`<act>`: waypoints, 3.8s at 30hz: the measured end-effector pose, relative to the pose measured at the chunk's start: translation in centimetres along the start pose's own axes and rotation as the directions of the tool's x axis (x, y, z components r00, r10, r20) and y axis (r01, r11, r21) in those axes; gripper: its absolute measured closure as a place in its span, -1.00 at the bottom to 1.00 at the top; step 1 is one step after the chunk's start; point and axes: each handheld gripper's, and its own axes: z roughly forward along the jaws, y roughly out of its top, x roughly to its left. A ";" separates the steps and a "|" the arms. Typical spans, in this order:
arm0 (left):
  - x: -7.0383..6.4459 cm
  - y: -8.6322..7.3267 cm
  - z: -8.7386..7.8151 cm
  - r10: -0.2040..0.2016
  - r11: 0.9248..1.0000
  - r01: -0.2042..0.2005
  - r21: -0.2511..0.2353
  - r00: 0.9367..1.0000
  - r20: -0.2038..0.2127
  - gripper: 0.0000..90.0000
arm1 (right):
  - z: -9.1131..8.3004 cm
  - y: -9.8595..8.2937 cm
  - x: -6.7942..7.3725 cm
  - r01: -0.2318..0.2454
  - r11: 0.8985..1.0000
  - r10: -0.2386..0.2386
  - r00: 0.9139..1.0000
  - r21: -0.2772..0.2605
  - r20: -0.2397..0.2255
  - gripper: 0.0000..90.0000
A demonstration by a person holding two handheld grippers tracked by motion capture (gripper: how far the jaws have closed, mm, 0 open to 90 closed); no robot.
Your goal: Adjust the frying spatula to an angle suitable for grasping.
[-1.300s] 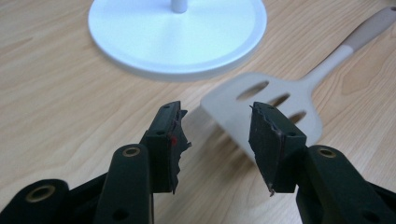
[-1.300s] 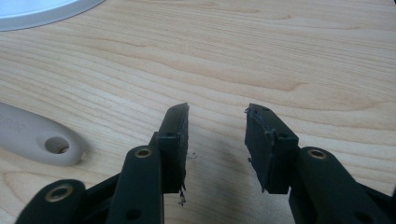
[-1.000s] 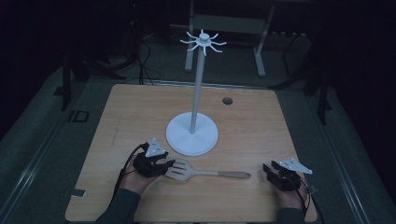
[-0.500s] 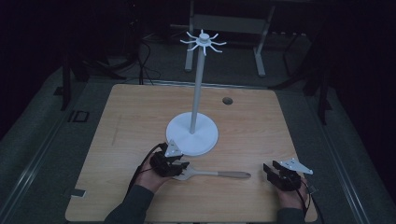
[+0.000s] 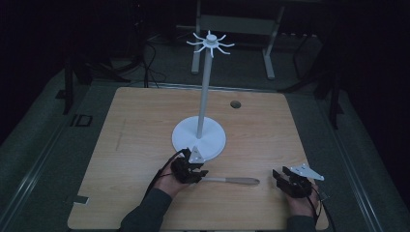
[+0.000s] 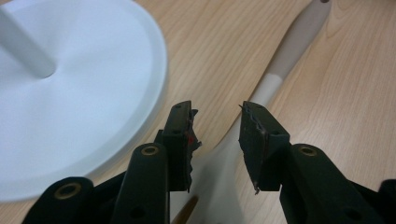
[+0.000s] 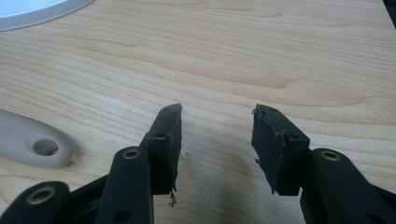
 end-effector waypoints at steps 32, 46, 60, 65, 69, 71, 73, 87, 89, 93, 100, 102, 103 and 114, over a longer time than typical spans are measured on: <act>-2.5 2.0 5.3 0.126 0.978 -0.137 0.158 0.989 0.080 0.65 | -0.1 -0.1 -0.2 -0.013 1.000 0.013 1.000 0.002 0.005 0.14; -0.8 -0.2 2.8 0.063 0.975 -0.072 0.211 0.997 0.053 0.73 | -0.2 -0.2 -0.3 -0.016 1.000 0.016 1.000 0.004 0.008 0.14; -0.7 1.5 4.5 0.042 0.962 -0.058 0.267 0.997 0.064 0.68 | -0.2 -0.1 -0.3 -0.015 1.000 0.015 1.000 0.010 0.006 0.14; -0.7 1.9 4.8 0.032 0.963 -0.043 0.266 0.998 0.047 0.68 | -0.1 -0.1 -0.3 -0.016 1.000 0.016 1.000 0.012 0.006 0.14; -0.5 1.7 4.5 0.018 0.963 -0.018 0.268 1.000 0.002 0.69 | -0.2 -0.1 -0.4 -0.020 1.000 0.020 1.000 0.010 0.006 0.14; -0.2 1.5 4.0 0.001 0.965 0.002 0.264 1.000 -0.013 0.69 | -0.2 -0.2 -0.4 -0.021 1.000 0.021 1.000 0.009 0.005 0.14; 0.1 1.1 3.3 -0.012 0.968 0.018 0.251 1.000 -0.026 0.69 | -0.2 -0.2 -0.4 -0.021 1.000 0.021 1.000 0.008 0.004 0.14; 2.0 -0.9 1.5 -0.082 0.962 0.106 0.251 0.991 -0.105 0.69 | -0.1 -0.1 -0.3 -0.017 1.000 0.016 1.000 0.014 0.009 0.13; 2.0 -0.7 1.7 -0.076 0.961 0.103 0.256 0.991 -0.110 0.69 | -0.1 -0.1 -0.4 -0.017 1.000 0.017 1.000 0.014 0.008 0.13; 2.0 -0.4 2.3 -0.074 0.956 0.101 0.275 0.992 -0.105 0.65 | -0.1 -0.1 -0.4 -0.019 1.000 0.019 1.000 0.015 0.008 0.12; 2.1 0.0 3.0 -0.080 0.950 0.110 0.293 0.990 -0.112 0.61 | -0.1 -0.1 -0.4 -0.023 1.000 0.023 1.000 0.015 0.004 0.12; 2.2 0.1 3.1 -0.088 0.949 0.116 0.293 0.990 -0.106 0.62 | -0.1 -0.1 -0.4 -0.023 1.000 0.023 1.000 0.015 0.003 0.12; 2.3 0.1 3.1 -0.091 0.948 0.118 0.294 0.991 -0.103 0.63 | -0.1 -0.1 -0.4 -0.022 1.000 0.022 1.000 0.015 0.003 0.12; 1.9 0.2 2.8 -0.085 0.952 0.120 0.281 0.987 -0.133 0.67 | -0.1 -0.1 -0.4 -0.023 1.000 0.023 1.000 0.016 0.003 0.12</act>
